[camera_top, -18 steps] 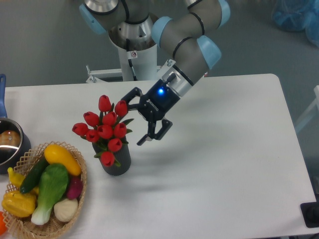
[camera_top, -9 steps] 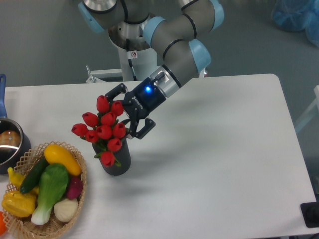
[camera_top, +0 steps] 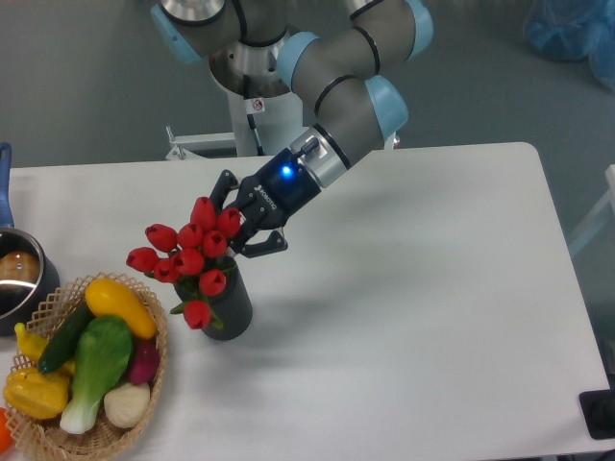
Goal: Pick up the flowers from the vase
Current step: 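Close the gripper around the red tulip stems just above the vase rim, then lift the gripped tulips straight up out of the grey vase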
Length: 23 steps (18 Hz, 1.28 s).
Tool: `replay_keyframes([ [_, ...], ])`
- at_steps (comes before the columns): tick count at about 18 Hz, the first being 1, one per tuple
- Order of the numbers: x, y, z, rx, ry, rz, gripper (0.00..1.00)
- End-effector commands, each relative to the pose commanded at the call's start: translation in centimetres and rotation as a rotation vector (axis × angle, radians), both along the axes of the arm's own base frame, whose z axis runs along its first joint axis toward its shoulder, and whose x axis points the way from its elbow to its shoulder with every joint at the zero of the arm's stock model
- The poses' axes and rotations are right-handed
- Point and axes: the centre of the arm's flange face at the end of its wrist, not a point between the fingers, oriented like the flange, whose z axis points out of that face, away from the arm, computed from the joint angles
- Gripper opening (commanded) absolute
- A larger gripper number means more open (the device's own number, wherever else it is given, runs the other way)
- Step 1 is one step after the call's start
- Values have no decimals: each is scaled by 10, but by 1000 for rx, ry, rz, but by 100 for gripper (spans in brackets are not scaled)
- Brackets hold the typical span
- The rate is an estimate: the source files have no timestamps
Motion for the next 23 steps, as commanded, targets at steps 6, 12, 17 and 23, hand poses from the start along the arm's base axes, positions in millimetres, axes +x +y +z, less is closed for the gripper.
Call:
replay_keyframes([
  [6, -3, -7, 21, 68, -18, 20, 0],
  [12, -20, -16, 63, 151, -82, 67, 0],
  [17, -45, -23, 102, 203, -138, 105, 0],
  [23, -61, -35, 127, 269, -176, 125, 0],
])
